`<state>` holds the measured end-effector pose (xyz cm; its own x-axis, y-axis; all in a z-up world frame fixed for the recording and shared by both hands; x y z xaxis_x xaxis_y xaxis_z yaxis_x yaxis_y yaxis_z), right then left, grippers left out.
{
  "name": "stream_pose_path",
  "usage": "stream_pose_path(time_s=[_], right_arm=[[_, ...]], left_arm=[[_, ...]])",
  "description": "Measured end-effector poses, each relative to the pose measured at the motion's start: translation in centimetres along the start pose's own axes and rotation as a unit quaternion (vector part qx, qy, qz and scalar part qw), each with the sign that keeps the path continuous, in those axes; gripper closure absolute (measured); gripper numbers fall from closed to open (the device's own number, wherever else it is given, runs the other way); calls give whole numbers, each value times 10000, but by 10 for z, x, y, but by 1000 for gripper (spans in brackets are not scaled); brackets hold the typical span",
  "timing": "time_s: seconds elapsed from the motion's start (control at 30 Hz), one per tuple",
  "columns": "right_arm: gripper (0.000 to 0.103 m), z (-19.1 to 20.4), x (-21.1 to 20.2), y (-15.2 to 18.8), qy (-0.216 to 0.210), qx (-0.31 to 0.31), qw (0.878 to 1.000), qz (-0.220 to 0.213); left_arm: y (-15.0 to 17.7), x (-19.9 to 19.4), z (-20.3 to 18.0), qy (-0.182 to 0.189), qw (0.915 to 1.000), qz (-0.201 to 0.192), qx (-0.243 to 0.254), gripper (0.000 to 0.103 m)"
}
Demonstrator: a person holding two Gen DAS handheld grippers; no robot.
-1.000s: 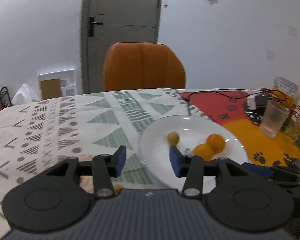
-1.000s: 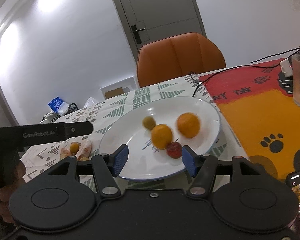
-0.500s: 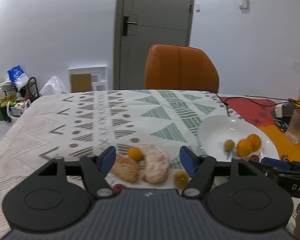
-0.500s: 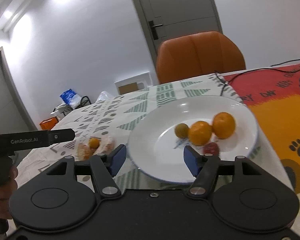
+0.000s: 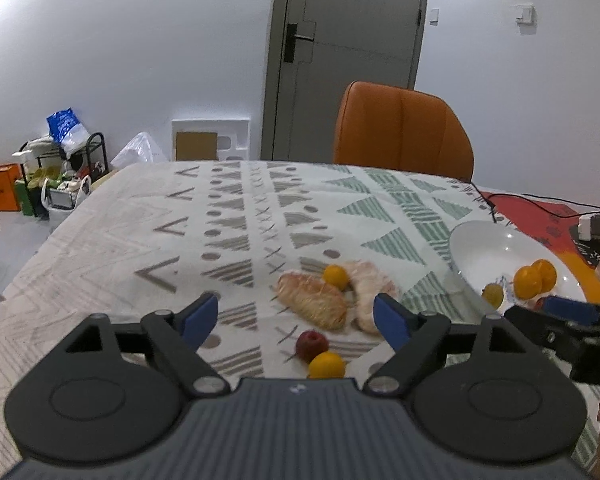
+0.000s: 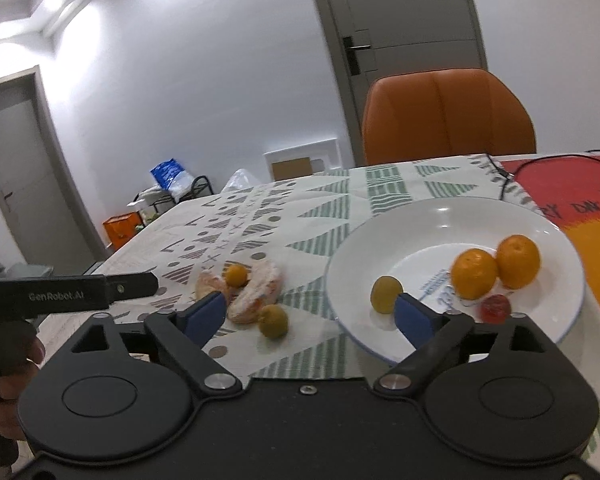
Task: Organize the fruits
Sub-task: 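Move both open tools back to the fruit pile, then grasp a small orange kumquat with the left tool while the right tool grasps an olive-green fruit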
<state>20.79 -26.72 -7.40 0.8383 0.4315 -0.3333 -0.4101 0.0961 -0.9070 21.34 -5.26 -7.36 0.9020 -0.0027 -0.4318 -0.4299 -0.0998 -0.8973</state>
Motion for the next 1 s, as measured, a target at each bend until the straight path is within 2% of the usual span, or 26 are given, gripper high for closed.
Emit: stream_pose_path(time_s=[0.17,0.33,0.4,0.47,0.57,0.63,0.83,0.93,1.0], right_arm=[[5,12,6,4,-117,-107,9998,103],[7,25,11,8,-246,-258,9992,194],[13,28,13,9,-298,-294,9988,241],[28,30,17,11,-305,-274,9986,334],[44,28,25,15,-287,-194,9981,504],[51,28,28,17,-275,-166,9978,580],[53,30,34,20,-267,-209,9972,668],[54,31,37,19,-243,-253,9970,689],[54,32,39,19,-224,-272,9969,698]], left_arm=[[12,1,9,-37,9999,76,-59,19],[20,1,16,-23,9999,108,-122,19],[23,2,18,-9,9998,118,-159,19],[25,3,19,-8,9998,146,-160,19],[29,5,18,60,9997,167,-152,20],[31,6,16,102,9996,185,-161,20],[34,13,9,293,9991,223,-220,25],[35,16,5,427,9984,276,-252,35],[37,20,1,533,9976,327,-285,46]])
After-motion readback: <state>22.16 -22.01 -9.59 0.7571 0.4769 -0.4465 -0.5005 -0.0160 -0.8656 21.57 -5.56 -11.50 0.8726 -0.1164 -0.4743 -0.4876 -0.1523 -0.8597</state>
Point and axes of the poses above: each gripper's, at about its wrist camera, not at the fingertips, and x roughly the way its jaws point, z to its left, y to its underside, the point moved 8 cm from there along x, roughly the way its jaws point, and after that the axes turned 8 degrees about -z, right-handed, at the moved point
